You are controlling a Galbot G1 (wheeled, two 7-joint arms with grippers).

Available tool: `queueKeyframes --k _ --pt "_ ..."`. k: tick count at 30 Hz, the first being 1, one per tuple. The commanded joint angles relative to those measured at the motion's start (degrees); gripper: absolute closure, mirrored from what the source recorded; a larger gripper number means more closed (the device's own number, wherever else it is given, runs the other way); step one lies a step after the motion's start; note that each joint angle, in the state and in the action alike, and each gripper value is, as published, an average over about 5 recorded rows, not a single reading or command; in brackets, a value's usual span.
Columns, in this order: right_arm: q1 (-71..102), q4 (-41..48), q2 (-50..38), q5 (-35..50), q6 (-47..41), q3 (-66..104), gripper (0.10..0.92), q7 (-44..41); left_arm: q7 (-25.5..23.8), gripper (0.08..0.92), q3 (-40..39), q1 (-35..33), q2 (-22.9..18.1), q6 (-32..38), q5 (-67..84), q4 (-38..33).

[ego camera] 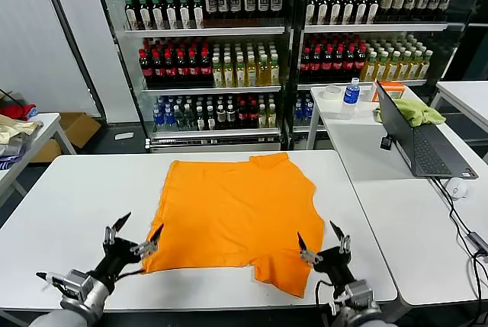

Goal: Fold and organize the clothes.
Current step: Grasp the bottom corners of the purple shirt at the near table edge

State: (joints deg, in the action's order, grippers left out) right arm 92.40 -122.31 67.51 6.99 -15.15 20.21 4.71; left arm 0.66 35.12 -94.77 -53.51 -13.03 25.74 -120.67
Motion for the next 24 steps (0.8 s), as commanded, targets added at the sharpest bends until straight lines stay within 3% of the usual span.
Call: queueKeyframes --k 1,12,24 --pt "4.4 -0.8 -1.0 1.7 -0.2 -0.8 0.203 0.2 5.8 0.177 -1.2 -6.5 -0.1 -10.7 5.6 -3.2" --pt "3.0 0.9 0.8 2.0 -1.1 -3.6 0.203 2.1 10.8 0.177 -2.0 -1.0 -0.8 -14.3 9.6 -0.7" --pt "2.7 2.0 1.8 2.8 -3.9 -4.7 0.203 5.8 12.6 0.177 -4.1 3.6 -1.4 -15.9 9.2 1.9"
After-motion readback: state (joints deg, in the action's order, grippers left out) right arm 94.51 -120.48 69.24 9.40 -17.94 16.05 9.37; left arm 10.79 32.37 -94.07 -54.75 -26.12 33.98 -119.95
